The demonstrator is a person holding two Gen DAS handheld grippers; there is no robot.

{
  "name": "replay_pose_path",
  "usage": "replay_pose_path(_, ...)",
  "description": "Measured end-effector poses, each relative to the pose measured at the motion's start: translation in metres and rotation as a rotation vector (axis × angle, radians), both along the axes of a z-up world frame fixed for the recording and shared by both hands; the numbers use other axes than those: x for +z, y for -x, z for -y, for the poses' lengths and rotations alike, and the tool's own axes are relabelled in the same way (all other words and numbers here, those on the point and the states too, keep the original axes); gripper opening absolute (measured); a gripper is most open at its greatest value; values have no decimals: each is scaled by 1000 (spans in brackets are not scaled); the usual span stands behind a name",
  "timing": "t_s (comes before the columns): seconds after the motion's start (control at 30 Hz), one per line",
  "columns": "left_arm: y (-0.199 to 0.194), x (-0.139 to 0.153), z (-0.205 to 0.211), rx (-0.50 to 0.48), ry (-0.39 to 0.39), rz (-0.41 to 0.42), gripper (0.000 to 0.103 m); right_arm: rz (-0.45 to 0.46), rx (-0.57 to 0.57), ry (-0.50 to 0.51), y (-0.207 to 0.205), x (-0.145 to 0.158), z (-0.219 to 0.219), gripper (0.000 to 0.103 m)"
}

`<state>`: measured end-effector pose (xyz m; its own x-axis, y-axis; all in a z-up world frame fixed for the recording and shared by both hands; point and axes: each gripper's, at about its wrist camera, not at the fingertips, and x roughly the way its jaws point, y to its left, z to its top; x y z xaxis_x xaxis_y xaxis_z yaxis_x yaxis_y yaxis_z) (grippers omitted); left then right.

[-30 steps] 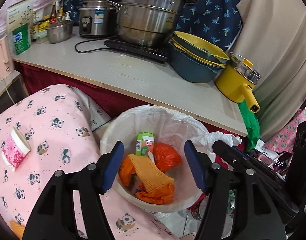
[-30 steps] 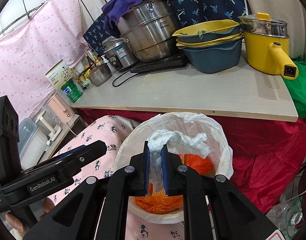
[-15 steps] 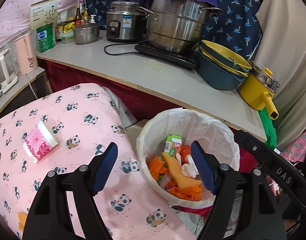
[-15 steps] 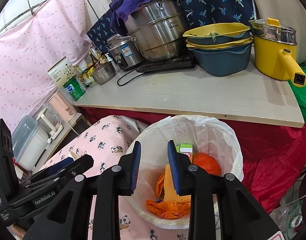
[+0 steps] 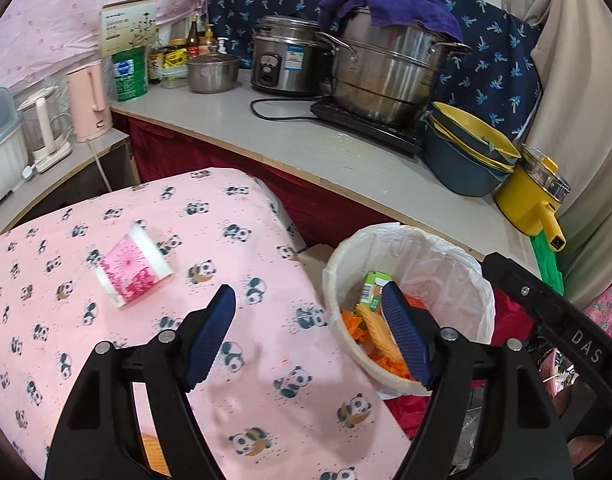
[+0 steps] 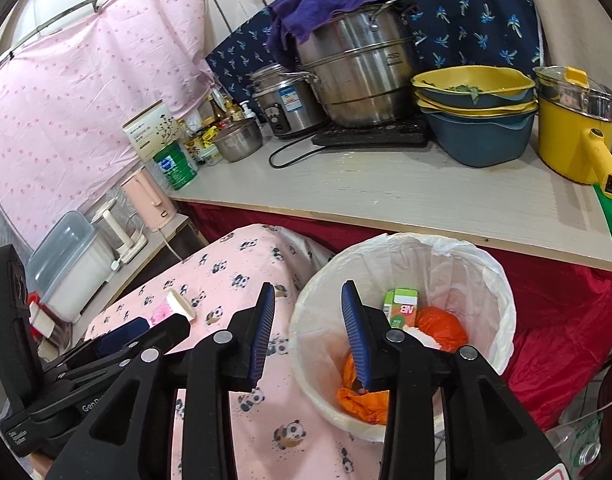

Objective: Collect trash
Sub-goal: 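Move both tools back to the second orange mesh sponge on the table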

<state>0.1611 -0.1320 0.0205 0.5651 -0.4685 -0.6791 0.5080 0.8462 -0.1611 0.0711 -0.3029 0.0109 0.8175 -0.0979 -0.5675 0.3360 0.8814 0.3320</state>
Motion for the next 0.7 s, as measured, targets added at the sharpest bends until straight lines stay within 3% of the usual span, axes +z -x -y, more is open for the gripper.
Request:
replay_pose_path(0.13,6,1,-27,62,-19,23,80,4,37,12,-1,6,-20,37)
replay_pose_path(0.33,11,-2,-70,149,-23,12,81,-2,107,24,-4,7,-55,38)
replay_pose_path(0.7,21,-27,-158,363,-35,-80,87,-18,219,40,-5,2,-114,38)
